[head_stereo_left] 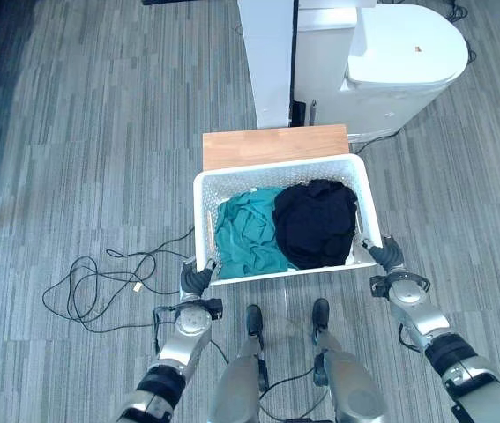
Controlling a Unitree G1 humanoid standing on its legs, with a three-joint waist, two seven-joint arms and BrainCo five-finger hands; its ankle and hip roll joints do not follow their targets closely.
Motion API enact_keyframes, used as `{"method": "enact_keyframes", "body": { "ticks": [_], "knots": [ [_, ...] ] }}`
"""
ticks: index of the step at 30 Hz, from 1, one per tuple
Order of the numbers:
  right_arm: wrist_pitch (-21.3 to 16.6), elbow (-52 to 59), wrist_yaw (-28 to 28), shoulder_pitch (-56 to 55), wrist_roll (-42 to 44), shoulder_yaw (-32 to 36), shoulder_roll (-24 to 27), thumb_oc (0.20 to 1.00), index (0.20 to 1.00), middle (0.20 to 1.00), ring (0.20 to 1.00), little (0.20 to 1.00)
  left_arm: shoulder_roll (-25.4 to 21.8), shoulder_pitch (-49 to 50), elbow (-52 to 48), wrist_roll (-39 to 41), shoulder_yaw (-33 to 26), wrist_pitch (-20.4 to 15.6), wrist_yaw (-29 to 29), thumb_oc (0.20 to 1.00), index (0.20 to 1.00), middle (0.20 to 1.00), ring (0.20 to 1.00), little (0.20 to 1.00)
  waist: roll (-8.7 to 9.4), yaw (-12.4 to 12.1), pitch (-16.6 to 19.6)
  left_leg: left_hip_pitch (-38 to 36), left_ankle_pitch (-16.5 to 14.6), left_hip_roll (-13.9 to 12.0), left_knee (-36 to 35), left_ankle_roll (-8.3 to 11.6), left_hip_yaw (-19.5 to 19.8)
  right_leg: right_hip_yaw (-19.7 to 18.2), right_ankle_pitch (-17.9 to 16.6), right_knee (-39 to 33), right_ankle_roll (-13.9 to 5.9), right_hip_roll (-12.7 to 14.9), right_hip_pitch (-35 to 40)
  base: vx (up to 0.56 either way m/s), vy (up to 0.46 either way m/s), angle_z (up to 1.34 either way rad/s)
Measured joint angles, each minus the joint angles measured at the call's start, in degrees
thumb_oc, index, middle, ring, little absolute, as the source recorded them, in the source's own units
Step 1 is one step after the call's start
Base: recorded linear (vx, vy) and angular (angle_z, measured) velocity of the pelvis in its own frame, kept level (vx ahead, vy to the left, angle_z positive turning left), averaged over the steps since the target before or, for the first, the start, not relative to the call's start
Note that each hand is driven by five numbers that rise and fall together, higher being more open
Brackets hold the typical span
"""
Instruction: Grab the laundry basket,head to the washer,open it,put in the laundry and shut it.
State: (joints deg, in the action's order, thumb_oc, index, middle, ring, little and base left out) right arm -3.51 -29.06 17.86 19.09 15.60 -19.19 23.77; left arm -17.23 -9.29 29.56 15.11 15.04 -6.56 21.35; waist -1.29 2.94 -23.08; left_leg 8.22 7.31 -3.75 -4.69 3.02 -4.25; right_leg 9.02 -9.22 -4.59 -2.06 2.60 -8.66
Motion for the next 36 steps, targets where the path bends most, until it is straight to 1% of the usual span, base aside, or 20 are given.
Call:
{"method": "enact_keyframes", "body": {
  "ticks": [2,6,11,15,19,22,23,24,25,26,27,28,29,30,31,32,33,34,35,36],
  "knots": [
    [-1.3,7.9,-0.4,-6.9,-2.2,1.6,1.2,0.200,0.200,0.200,0.200,0.200,-1.2,6.2,-7.4,-0.6,-0.3,-0.4,-0.8,0.200,0.200,0.200,0.200,0.200,0.25,0.0,0.2,-3.0,-1.0,-0.1,-0.3,-0.39,0.2,-0.1,0.6,0.0,0.40,-0.1,3.0,0.09,-0.081,-0.01],
    [-1.2,16.8,-1.7,-14.4,-4.4,5.7,1.3,0.200,0.200,0.200,0.200,0.200,-2.2,10.1,-13.3,-1.5,-1.1,-0.3,-3.2,0.200,0.200,0.200,0.200,0.200,0.26,-0.1,1.6,-3.3,-1.2,-0.8,-0.3,-0.21,0.6,0.4,1.0,0.0,0.91,-0.8,4.1,0.04,-0.083,0.08],
    [-1.3,18.1,-4.3,-19.3,-4.4,7.2,1.0,0.200,0.200,0.200,0.200,0.200,-3.7,14.5,-16.4,-3.0,-1.2,0.3,-7.0,0.200,0.200,0.200,0.200,0.200,0.69,0.3,5.2,-5.5,-0.9,-1.3,0.8,0.17,1.8,0.3,1.6,0.0,1.73,-1.7,6.2,0.00,0.008,-0.02],
    [-1.3,19.8,-4.7,-20.6,-4.4,8.5,1.1,0.200,0.200,0.200,0.200,0.200,-3.6,14.5,-17.1,-3.0,-1.5,0.5,-8.0,0.200,0.200,0.200,0.200,0.200,0.88,1.8,5.8,-6.5,-1.6,-1.0,1.4,0.55,3.3,-1.7,1.6,0.0,1.65,-1.4,6.3,0.03,0.138,-0.24],
    [-1.3,20.2,-6.0,-22.7,-4.4,9.6,0.3,0.200,0.200,0.200,0.200,0.200,-4.2,14.7,-17.4,-4.9,-1.3,0.8,-8.6,0.200,0.200,0.200,0.200,0.200,1.98,3.7,7.5,-10.1,-3.3,0.3,0.0,0.05,-2.5,-8.9,0.5,-0.1,0.07,-1.1,5.3,-0.05,0.185,-0.90],
    [-1.0,22.8,-6.2,-23.3,-4.5,9.4,-0.9,0.200,0.200,0.200,0.200,0.200,-5.4,15.9,-19.5,-4.9,-1.8,0.8,-9.0,0.200,0.200,0.200,0.200,0.200,4.42,5.2,8.7,-11.6,-5.7,2.8,0.1,-1.97,-9.4,-17.9,-1.8,0.2,-2.70,-1.0,1.9,-0.13,0.134,-1.80],
    [-1.1,22.9,-6.2,-23.5,-4.4,9.6,-1.0,0.200,0.200,0.200,0.200,0.200,-6.0,15.3,-20.2,-5.0,-1.7,0.8,-9.1,0.200,0.200,0.200,0.200,0.200,5.56,6.9,9.3,-11.7,-6.0,3.7,0.1,-2.57,-12.6,-21.2,-2.2,0.2,-3.38,-0.9,0.3,-0.13,0.075,-1.96],
    [-1.0,22.9,-6.1,-23.3,-4.4,9.6,-1.1,0.200,0.200,0.200,0.200,0.200,-6.7,14.8,-20.4,-5.1,-1.8,0.8,-9.1,0.200,0.200,0.200,0.200,0.200,6.09,7.2,9.7,-11.3,-6.1,3.5,0.0,-3.14,-15.0,-22.8,-2.1,0.8,-3.27,-0.4,-0.8,-0.08,-0.008,-1.31],
    [-1.1,22.9,-6.1,-23.5,-4.3,10.1,-1.0,0.200,0.200,0.200,0.200,0.200,-7.0,13.9,-19.8,-5.2,-1.8,0.8,-9.4,0.200,0.200,0.200,0.200,0.200,6.18,8.3,9.7,-11.3,-6.9,3.6,-0.3,-3.93,-16.7,-22.5,-1.7,1.4,-4.10,-0.2,-1.8,-0.08,-0.020,-1.12],
    [-1.0,22.9,-6.1,-23.9,-4.3,10.3,-1.0,0.200,0.200,0.200,0.200,0.200,-7.2,12.7,-19.8,-5.2,-1.2,1.0,-9.7,0.200,0.200,0.200,0.200,0.200,6.79,9.4,10.0,-11.8,-6.8,3.6,0.0,-3.45,-19.5,-20.3,-0.7,1.3,-4.32,0.0,-2.7,-0.05,-0.060,-1.17],
    [-1.0,22.9,-6.1,-23.8,-4.3,9.9,-1.0,0.200,0.200,0.200,0.200,0.200,-7.6,12.7,-19.8,-5.2,-1.0,1.0,-9.7,0.200,0.200,0.200,0.200,0.200,7.25,9.2,10.2,-12.3,-6.7,3.3,0.0,-3.36,-23.0,-17.9,1.0,2.2,-4.05,0.3,-4.3,-0.02,-0.077,-1.77],
    [-1.0,22.8,-6.1,-23.7,-4.3,9.7,-1.3,0.200,0.200,0.200,0.200,0.200,-8.1,12.6,-19.8,-5.2,-1.0,1.0,-9.7,0.200,0.200,0.200,0.200,0.200,7.04,8.2,10.1,-13.0,-7.0,1.9,0.0,-3.22,-28.2,-7.6,2.0,4.4,-3.65,1.6,-6.5,0.05,-0.066,-1.86],
    [-1.0,22.7,-6.1,-23.8,-4.3,9.6,-1.4,0.200,0.200,0.200,0.200,0.200,-8.1,12.5,-19.8,-5.2,-1.2,1.0,-9.7,0.200,0.200,0.200,0.200,0.200,6.78,7.8,9.9,-13.5,-7.1,1.1,0.1,-3.07,-30.0,0.9,2.6,5.3,-2.75,2.9,-6.8,0.07,-0.152,-1.60],
    [-1.0,22.7,-6.1,-24.0,-4.3,9.5,-1.3,0.200,0.200,0.200,0.200,0.200,-8.2,12.4,-19.7,-5.2,-1.2,1.0,-9.7,0.200,0.200,0.200,0.200,0.200,6.37,7.8,9.8,-13.9,-7.3,0.6,0.0,-3.09,-29.6,5.5,2.7,5.6,-2.71,4.2,-6.0,0.08,-0.127,-1.01],
    [-1.0,21.9,-6.0,-23.3,-4.3,9.2,-1.3,0.200,0.200,0.200,0.200,0.200,-7.8,12.7,-19.8,-5.2,-1.5,1.2,-9.7,0.200,0.200,0.200,0.200,0.200,6.20,7.2,9.8,-15.7,-7.8,-1.2,0.1,-0.68,-34.1,15.6,4.5,8.2,-0.56,5.8,-4.6,0.06,-0.180,-1.43],
    [-0.8,20.7,-6.0,-22.1,-4.3,8.2,-1.5,0.200,0.200,0.200,0.200,0.200,-7.5,14.1,-19.7,-5.2,-2.3,1.3,-9.7,0.200,0.200,0.200,0.200,0.200,5.29,4.7,10.0,-17.4,-8.5,-2.6,1.1,0.78,-37.3,25.0,7.5,11.8,2.07,7.1,-4.1,0.13,-0.149,-1.76],
    [-0.8,20.6,-6.0,-22.4,-4.3,7.8,-1.7,0.200,0.200,0.200,0.200,0.200,-7.8,15.2,-19.4,-5.1,-2.4,1.4,-9.6,0.200,0.200,0.200,0.200,0.200,5.54,3.4,11.2,-17.6,-8.7,-3.3,2.3,0.56,-38.3,28.6,7.6,12.8,2.36,8.1,-3.2,0.23,-0.237,-1.57],
    [-0.8,22.7,-6.0,-23.7,-4.4,7.1,0.2,0.200,0.200,0.200,0.200,0.200,-7.7,15.2,-19.4,-5.1,-2.5,1.5,-9.7,0.200,0.200,0.200,0.200,0.200,4.85,3.3,11.7,-17.6,-11.2,-4.7,3.8,0.90,-32.6,27.1,5.3,11.7,0.07,8.1,-1.3,0.28,-0.286,-0.92],
    [-0.8,23.0,-6.1,-23.6,-4.4,6.5,1.5,0.200,0.200,0.200,0.200,0.200,-7.6,14.9,-19.4,-5.1,-2.4,1.5,-9.8,0.200,0.200,0.200,0.200,0.200,3.35,3.5,11.6,-18.2,-11.8,-5.7,4.3,3.66,-30.7,26.3,5.6,12.4,2.40,6.5,-1.3,0.30,-0.364,-0.52],
    [-0.6,22.9,-6.1,-23.7,-4.3,6.8,2.6,0.200,0.200,0.200,0.200,0.200,-6.8,15.1,-19.4,-5.1,-1.7,1.7,-9.9,0.200,0.200,0.200,0.200,0.200,1.67,4.5,11.9,-18.3,-11.9,-7.7,7.9,3.38,-29.5,23.7,8.1,15.0,4.35,5.2,-1.1,0.27,-0.352,-0.63]
  ]
}}
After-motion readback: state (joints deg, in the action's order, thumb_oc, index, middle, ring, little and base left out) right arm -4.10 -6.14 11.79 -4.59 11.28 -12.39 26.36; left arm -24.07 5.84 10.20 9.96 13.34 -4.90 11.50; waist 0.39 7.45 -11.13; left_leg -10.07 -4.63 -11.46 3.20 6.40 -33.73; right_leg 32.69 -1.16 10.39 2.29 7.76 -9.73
